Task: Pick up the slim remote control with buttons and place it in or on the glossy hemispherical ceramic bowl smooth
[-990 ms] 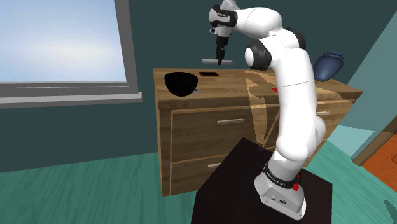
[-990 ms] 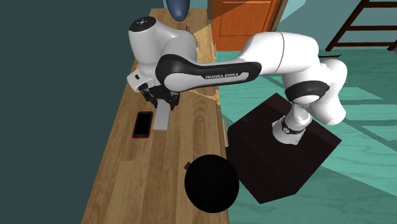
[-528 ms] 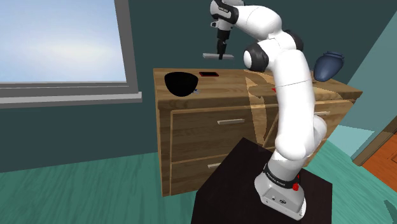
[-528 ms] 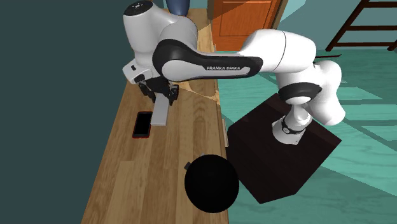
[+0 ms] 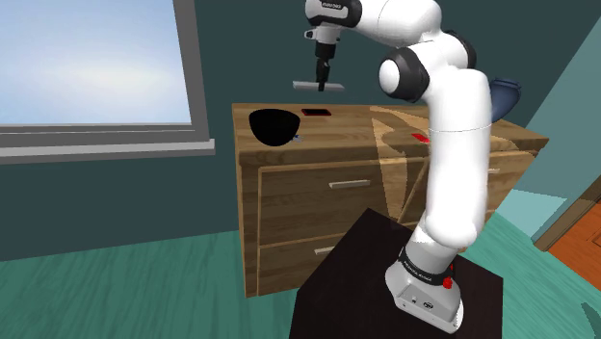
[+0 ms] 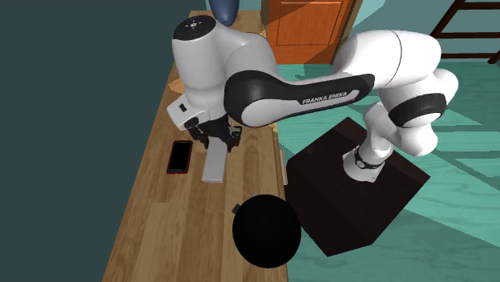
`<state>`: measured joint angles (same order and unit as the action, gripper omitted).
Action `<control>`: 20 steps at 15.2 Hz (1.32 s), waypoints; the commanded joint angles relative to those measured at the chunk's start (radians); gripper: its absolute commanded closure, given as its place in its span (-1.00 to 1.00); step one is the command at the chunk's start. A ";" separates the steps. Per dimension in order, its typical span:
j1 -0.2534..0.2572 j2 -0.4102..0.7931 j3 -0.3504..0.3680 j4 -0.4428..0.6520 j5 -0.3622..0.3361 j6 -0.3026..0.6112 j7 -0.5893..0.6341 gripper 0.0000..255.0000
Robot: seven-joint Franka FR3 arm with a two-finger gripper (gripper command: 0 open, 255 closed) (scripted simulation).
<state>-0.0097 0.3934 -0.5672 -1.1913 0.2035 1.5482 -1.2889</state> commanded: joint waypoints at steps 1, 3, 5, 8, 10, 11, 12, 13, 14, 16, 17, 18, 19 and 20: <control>0.057 -0.049 0.006 -0.070 -0.028 0.028 0.049 1.00; 0.104 -0.086 0.015 -0.118 -0.051 0.044 0.097 1.00; 0.147 -0.118 0.027 -0.157 -0.071 0.057 0.146 1.00; 0.206 -0.156 0.048 -0.203 -0.095 0.070 0.219 1.00; 0.241 -0.176 0.065 -0.225 -0.109 0.077 0.268 1.00; 0.258 -0.184 0.073 -0.234 -0.114 0.079 0.292 1.00; 0.274 -0.191 0.081 -0.241 -0.120 0.081 0.316 1.00; 0.289 -0.196 0.090 -0.247 -0.124 0.082 0.340 1.00; 0.304 -0.200 0.099 -0.251 -0.128 0.083 0.364 1.00; 0.334 -0.206 0.116 -0.256 -0.134 0.084 0.410 1.00; 0.348 -0.207 0.125 -0.256 -0.136 0.084 0.433 1.00; 0.354 -0.207 0.129 -0.256 -0.137 0.084 0.443 1.00; 0.355 -0.210 0.129 -0.273 -0.138 0.098 0.444 1.00; 0.357 -0.213 0.130 -0.291 -0.140 0.113 0.444 1.00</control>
<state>0.3437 0.1851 -0.4389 -1.4651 0.0661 1.6480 -0.8493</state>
